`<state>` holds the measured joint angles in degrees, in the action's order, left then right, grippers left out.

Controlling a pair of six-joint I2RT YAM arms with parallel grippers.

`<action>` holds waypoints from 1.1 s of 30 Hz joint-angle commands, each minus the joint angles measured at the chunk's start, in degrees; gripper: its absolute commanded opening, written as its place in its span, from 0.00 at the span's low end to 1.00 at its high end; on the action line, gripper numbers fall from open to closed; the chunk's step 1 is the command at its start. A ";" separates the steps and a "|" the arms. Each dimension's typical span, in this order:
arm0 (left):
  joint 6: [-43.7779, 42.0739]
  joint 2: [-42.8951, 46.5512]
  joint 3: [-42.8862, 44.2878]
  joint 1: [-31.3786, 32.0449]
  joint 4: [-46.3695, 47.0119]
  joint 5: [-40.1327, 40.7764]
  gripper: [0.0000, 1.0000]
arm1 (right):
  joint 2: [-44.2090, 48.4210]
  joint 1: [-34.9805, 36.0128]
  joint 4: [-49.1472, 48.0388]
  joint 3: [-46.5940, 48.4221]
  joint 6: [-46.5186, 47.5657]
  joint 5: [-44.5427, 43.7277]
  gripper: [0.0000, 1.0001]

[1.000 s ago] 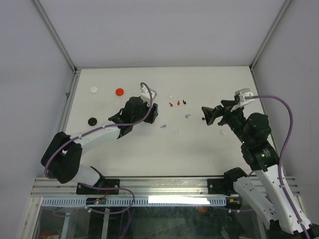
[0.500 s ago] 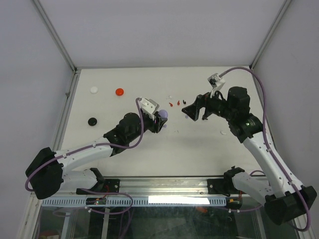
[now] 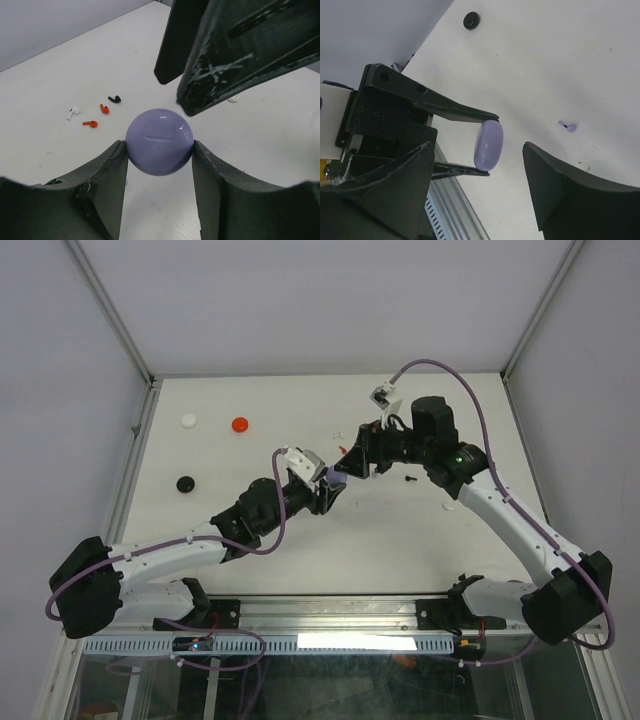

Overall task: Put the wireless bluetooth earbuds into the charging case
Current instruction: Pick up the charging case at the center of the board.

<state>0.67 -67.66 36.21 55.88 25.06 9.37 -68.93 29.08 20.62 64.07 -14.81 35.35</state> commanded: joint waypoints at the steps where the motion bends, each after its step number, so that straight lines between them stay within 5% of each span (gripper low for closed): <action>1: -0.70 2.63 -0.90 1.06 5.41 1.41 0.29 | -2.42 1.94 1.22 3.14 -2.08 -0.97 0.71; 23: -0.86 2.07 -0.74 1.43 5.96 0.89 0.32 | -4.46 5.06 2.49 2.59 -2.03 -2.88 0.34; 33: -0.39 6.31 -0.92 0.70 0.55 0.44 0.60 | -4.49 4.98 6.52 6.56 4.15 -2.66 0.08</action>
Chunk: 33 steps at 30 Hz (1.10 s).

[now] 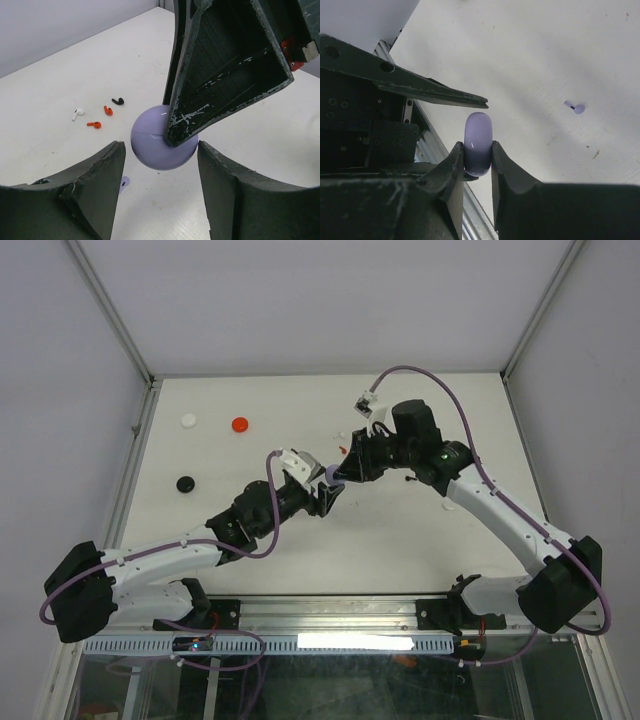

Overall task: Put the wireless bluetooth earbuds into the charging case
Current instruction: Pick up the charging case at the center of the board.

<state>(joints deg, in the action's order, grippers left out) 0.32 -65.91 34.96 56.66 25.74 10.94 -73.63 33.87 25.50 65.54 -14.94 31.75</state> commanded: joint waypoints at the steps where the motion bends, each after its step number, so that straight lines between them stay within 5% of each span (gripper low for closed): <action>1: 0.45 5.50 0.56 -0.67 -1.44 -2.68 0.62 | 0.01 0.09 2.58 5.80 5.40 1.11 0.07; 10: 8.70 13.47 -1.21 -14.13 -6.06 -27.34 0.70 | 0.00 -0.47 5.95 9.92 13.75 5.49 0.04; 18: 14.72 10.94 -0.93 -21.29 -2.37 -45.11 0.68 | 0.50 -0.45 6.50 10.27 19.29 12.50 0.04; 33: 24.34 4.42 -0.92 -22.54 11.30 -57.20 0.47 | -0.12 0.69 7.33 10.10 27.35 22.88 0.04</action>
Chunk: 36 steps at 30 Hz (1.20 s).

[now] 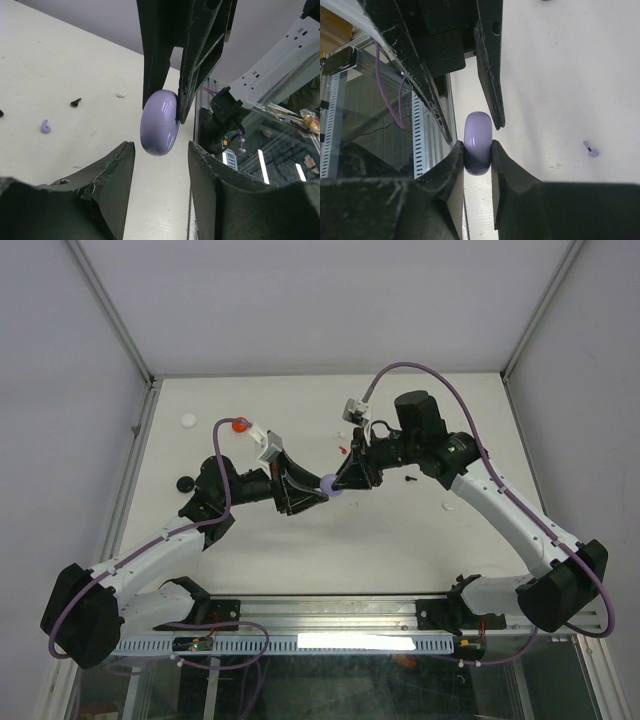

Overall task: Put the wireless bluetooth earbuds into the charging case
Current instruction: Pick up the charging case at the center of the board.

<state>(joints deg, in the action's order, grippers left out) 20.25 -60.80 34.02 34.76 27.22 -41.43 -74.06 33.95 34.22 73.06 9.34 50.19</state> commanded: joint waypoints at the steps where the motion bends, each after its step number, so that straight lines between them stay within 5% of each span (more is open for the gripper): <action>1: 4.99 -1.12 -0.12 -0.66 10.95 -5.21 0.46 | 0.32 0.67 -1.16 2.54 3.46 4.84 0.04; 17: 6.56 -3.85 0.34 -0.66 12.55 -8.76 0.32 | -1.30 2.24 0.99 4.13 6.56 6.62 0.06; 27: 6.91 -3.43 -0.97 -0.66 12.72 -8.49 0.36 | -0.56 2.47 1.13 4.62 7.09 5.85 0.06; 36: 7.15 -3.55 -1.07 -0.71 13.56 -8.86 0.28 | -0.55 2.52 1.25 4.45 7.09 6.17 0.06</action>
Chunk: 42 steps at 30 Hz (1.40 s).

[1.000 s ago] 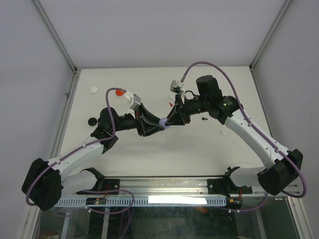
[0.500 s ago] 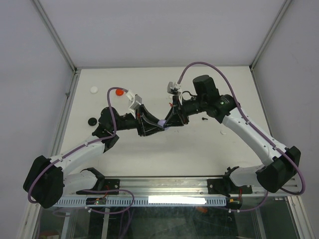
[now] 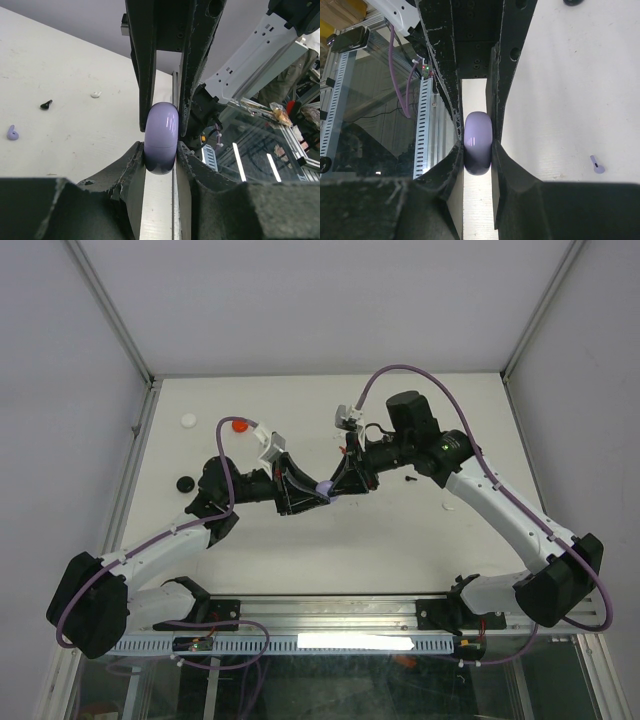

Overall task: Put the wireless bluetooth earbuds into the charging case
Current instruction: Pick up the charging case at the center of the board.

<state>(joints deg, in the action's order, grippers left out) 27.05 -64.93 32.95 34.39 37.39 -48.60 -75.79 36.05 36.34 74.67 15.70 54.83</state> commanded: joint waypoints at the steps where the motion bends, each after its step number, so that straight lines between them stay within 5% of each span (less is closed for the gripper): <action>1: 0.37 0.65 -0.01 -0.34 3.64 -1.82 0.26 | 1.11 0.42 -0.83 2.72 0.70 1.59 0.06; 10: -3.80 1.34 0.72 -0.23 0.68 -3.11 0.01 | 1.44 0.66 -1.41 2.40 0.44 -0.78 0.31; 16: -9.83 5.14 -1.48 0.17 -0.45 1.12 0.00 | 2.79 0.76 -3.50 1.27 -0.41 -4.03 0.48; 42: -15.90 7.37 -1.15 2.37 -5.49 6.40 0.00 | 5.50 2.81 -10.11 -3.00 -0.99 -12.46 0.58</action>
<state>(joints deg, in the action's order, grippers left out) 14.70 -59.33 30.89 35.75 32.01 -43.24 -73.01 38.57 29.47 71.42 15.07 45.01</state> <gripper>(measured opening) 0.260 0.577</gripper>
